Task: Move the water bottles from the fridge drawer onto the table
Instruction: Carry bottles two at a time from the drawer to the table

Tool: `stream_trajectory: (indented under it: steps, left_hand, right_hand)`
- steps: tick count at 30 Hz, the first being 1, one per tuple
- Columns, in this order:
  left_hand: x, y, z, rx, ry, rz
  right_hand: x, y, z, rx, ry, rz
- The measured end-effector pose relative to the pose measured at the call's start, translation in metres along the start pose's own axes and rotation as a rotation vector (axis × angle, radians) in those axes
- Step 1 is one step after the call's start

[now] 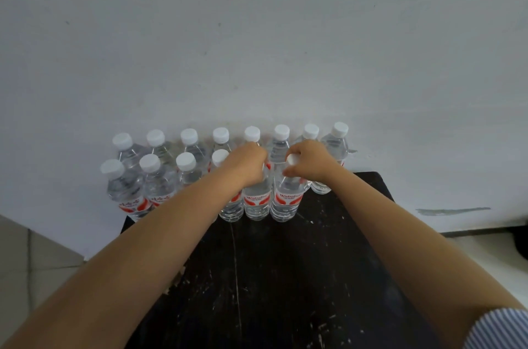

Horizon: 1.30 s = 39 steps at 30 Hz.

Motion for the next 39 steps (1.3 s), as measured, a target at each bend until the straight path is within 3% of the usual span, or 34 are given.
stream_trajectory:
  steps: [25,32,39]
  left_hand:
    - [-0.004,0.003,0.002,0.032,0.121,-0.009]
    - [-0.051,0.019,-0.022,0.06,0.245,-0.065]
    - [-0.109,0.043,-0.035,0.141,0.289,-0.171]
  right_hand:
    - [0.012,0.0,0.004,0.101,0.0,0.024]
    - [-0.032,0.004,0.0,0.074,0.047,0.058]
    - [-0.092,-0.011,-0.021,-0.086,0.106,-0.02]
Point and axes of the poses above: each hand's wrist, its own x-axis towards the middle knuckle, its own z-axis out of the palm, y = z × x, the point moved 8 cm from there along x, towards the middle knuckle, and after that the axes turned 14 degrees about -y, right-handed, at the moved point
